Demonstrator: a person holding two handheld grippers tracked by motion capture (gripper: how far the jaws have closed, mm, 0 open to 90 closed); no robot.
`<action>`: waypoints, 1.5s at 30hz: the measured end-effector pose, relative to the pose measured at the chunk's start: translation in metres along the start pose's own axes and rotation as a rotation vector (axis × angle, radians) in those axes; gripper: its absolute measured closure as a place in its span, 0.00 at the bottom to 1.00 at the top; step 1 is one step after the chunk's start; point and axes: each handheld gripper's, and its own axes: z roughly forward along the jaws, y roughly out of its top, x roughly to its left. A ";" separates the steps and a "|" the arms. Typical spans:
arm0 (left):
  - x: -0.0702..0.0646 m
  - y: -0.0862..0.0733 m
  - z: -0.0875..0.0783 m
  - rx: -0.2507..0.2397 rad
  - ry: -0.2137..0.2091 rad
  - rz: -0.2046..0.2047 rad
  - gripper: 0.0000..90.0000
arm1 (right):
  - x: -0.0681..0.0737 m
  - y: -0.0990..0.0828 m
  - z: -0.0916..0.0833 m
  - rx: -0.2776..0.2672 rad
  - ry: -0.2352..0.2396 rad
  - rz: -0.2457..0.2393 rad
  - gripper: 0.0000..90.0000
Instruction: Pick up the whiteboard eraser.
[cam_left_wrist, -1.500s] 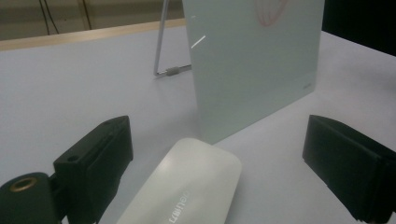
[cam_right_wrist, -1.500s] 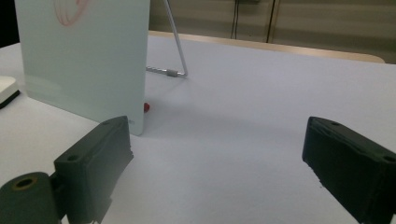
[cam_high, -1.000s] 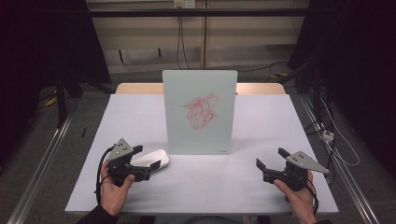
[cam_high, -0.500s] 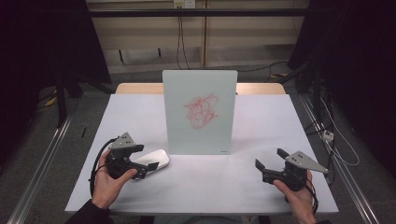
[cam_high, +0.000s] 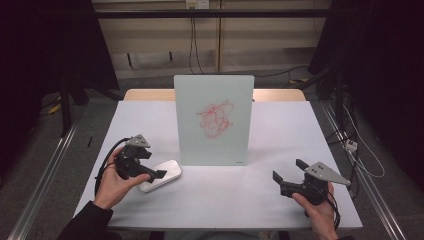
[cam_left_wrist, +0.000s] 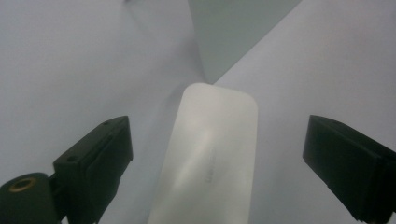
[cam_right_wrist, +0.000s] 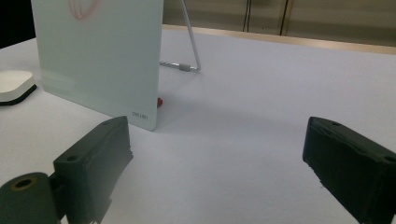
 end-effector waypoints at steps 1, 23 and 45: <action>0.000 0.000 0.000 0.000 0.000 0.000 0.11 | 0.000 0.000 0.000 0.001 0.001 0.001 0.09; -0.004 -0.002 0.036 0.185 0.024 0.084 0.17 | 0.000 0.000 0.000 0.003 0.011 0.006 0.09; -0.005 -0.002 0.040 0.213 0.007 0.141 0.33 | 0.000 0.000 0.000 0.005 0.011 0.014 0.09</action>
